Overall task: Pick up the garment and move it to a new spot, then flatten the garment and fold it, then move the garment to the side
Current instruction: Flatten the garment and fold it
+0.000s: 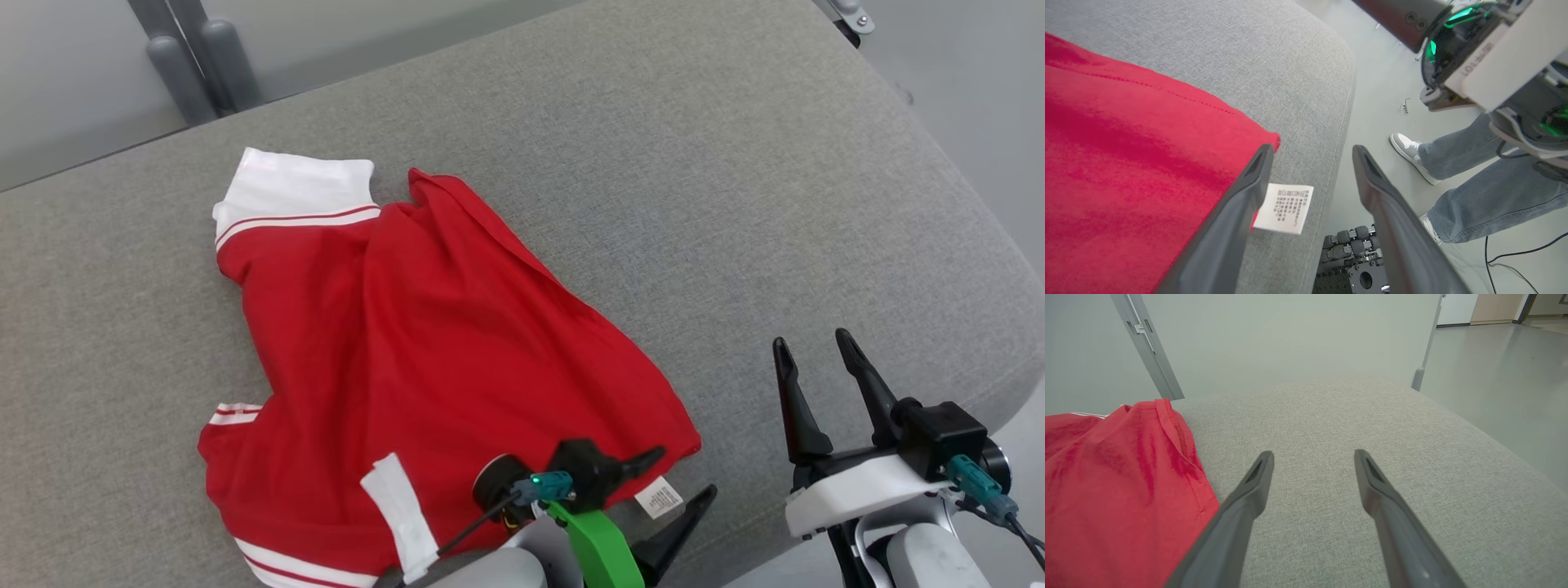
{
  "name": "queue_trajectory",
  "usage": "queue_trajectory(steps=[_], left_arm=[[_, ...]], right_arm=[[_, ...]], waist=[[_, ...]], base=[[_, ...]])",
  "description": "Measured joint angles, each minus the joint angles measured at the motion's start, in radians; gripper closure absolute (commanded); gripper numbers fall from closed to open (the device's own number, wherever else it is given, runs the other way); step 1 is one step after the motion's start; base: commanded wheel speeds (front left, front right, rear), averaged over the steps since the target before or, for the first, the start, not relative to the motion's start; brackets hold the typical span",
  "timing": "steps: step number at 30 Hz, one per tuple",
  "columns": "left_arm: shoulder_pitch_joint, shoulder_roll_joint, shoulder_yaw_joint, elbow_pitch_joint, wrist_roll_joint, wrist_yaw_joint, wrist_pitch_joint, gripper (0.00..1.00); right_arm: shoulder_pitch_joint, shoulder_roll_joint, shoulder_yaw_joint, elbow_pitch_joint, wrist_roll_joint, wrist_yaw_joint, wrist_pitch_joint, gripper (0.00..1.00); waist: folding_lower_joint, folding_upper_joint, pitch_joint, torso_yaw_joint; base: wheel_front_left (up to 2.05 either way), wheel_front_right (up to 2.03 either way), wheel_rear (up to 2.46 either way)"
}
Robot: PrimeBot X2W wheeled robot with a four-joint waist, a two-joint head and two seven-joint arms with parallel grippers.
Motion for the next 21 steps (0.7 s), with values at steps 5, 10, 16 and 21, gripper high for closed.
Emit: queue_trajectory(steps=[5, 10, 16, 21], left_arm=[[0.036, 0.074, 0.109, -0.095, -0.01, 0.091, -0.076, 0.0], [0.134, 0.199, 0.276, -0.231, -0.001, 0.249, -0.101, 0.0], [0.333, 0.281, 0.542, -0.384, 0.082, 0.37, -0.107, 0.0], [0.464, 0.296, 0.623, -0.357, 0.101, 0.353, -0.107, 0.0]], right_arm=[[0.033, -0.008, -0.017, -0.006, -0.008, 0.0, 0.0, 0.0], [0.062, -0.015, -0.031, -0.019, -0.018, 0.0, 0.0, 0.0], [0.081, -0.03, -0.03, -0.028, -0.026, 0.0, 0.0, 0.0], [0.092, -0.04, -0.022, -0.029, -0.026, 0.0, 0.0, 0.0]], waist=[[0.0, 0.0, -0.03, 0.037], [0.0, 0.0, -0.07, 0.089], [0.0, 0.0, -0.116, 0.161], [0.0, 0.0, -0.142, 0.217]], base=[[0.0, 0.0, 0.0], [0.0, 0.0, 0.0], [0.0, 0.0, 0.0], [0.0, 0.0, 0.0]])
